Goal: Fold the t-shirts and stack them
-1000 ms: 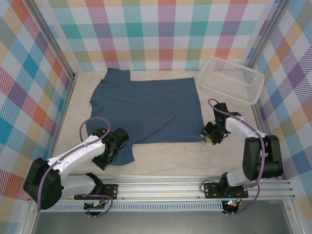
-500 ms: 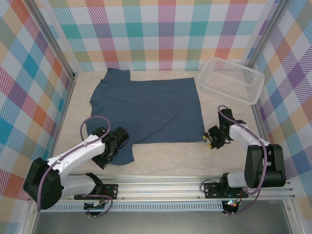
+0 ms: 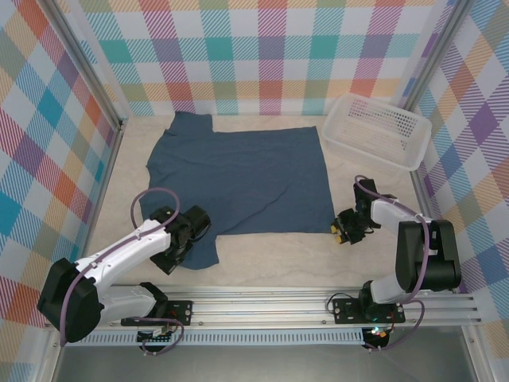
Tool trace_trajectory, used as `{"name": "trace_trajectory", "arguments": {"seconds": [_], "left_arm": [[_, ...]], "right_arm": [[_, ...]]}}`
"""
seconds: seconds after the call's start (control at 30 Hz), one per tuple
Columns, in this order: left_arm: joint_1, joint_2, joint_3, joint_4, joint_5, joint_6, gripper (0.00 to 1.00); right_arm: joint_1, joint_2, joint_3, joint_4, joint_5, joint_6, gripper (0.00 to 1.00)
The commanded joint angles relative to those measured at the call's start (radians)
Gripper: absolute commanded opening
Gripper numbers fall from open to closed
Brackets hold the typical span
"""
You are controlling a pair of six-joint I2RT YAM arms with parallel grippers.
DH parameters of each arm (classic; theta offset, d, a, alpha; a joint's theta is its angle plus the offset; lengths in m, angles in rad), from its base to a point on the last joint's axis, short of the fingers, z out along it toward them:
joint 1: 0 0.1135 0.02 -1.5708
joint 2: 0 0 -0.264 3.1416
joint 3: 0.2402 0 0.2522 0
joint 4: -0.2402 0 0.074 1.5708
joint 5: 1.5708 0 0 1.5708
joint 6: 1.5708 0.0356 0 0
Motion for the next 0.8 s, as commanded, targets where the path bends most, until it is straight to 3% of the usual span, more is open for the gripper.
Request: {"name": "trace_trajectory", "arguments": {"seconds": [0.0, 0.37, 0.47, 0.63, 0.77], "left_arm": [[-0.012, -0.02, 0.028, -0.049, -0.041, 0.012, 0.0], [-0.015, -0.047, 0.041, -0.112, -0.07, -0.01, 0.0], [-0.03, -0.068, 0.041, -0.142, -0.061, -0.034, 0.0], [-0.127, -0.066, 0.051, -0.163, -0.041, -0.093, 0.0], [-0.166, -0.03, 0.039, -0.142, -0.025, -0.136, 0.0]], "right_arm": [[-0.001, 0.055, 0.001, 0.107, 0.065, -0.017, 0.19], [0.004, -0.009, 0.049, 0.031, 0.137, -0.166, 0.0], [0.007, -0.065, 0.032, -0.032, 0.131, -0.188, 0.0], [0.023, -0.168, -0.01, -0.139, 0.131, -0.208, 0.0], [0.026, -0.184, -0.033, -0.127, 0.137, -0.217, 0.0]]}}
